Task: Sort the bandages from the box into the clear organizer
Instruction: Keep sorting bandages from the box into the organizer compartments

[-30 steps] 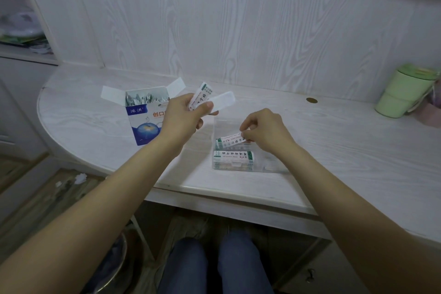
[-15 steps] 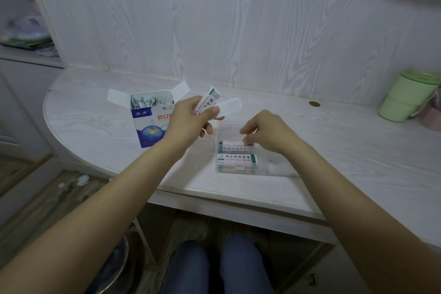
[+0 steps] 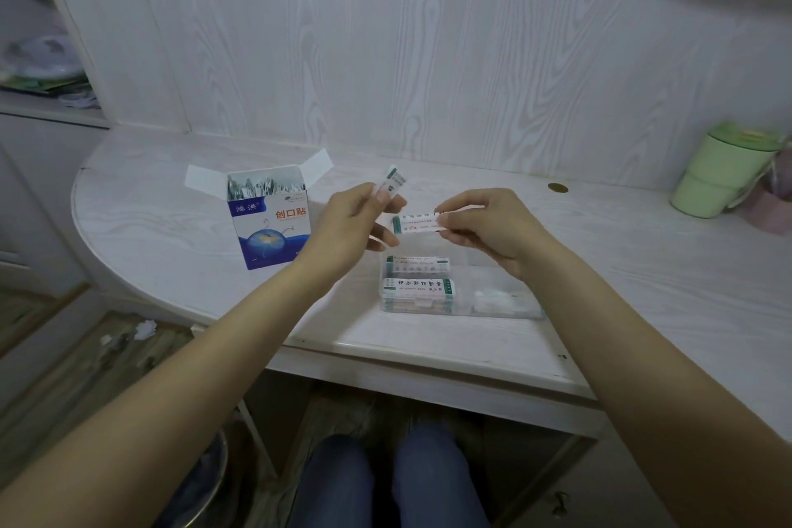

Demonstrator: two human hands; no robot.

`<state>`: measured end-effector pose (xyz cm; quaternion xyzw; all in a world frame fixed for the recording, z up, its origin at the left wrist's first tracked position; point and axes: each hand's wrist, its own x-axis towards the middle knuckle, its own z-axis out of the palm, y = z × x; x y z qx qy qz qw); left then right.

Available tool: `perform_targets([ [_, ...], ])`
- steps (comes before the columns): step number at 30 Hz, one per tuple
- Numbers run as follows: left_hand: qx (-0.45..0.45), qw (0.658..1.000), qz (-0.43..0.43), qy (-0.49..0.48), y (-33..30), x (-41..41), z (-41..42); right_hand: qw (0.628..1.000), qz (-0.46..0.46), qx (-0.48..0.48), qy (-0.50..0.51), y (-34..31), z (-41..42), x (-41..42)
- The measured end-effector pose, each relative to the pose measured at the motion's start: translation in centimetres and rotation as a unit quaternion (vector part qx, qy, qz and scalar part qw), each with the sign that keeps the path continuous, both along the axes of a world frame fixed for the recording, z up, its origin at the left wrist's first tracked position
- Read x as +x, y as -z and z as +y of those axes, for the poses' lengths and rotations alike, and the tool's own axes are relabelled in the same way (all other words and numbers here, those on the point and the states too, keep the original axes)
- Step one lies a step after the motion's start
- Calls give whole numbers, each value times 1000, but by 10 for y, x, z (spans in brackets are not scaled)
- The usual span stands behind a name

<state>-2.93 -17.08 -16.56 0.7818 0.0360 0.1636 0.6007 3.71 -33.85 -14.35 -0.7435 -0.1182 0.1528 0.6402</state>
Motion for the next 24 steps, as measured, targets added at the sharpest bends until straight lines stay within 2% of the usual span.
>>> perform_targets([
  [3,23,997,3,-68,0,3,5,991,-81,-104,26,11,3,4],
  [7,36,997,31,-65,-1,4,8,964,-158,-216,0,21,10,4],
  [10,37,997,20,-58,-1,3,9,937,-218,-271,-9,24,15,1],
  [18,23,999,17,-45,0,-1,10,895,-279,-347,-34,28,21,-1],
  [22,10,999,21,-44,2,0,11,891,-289,-349,-44,29,19,1],
  [24,3,999,24,-41,3,-1,13,903,-291,-316,-17,27,18,2],
])
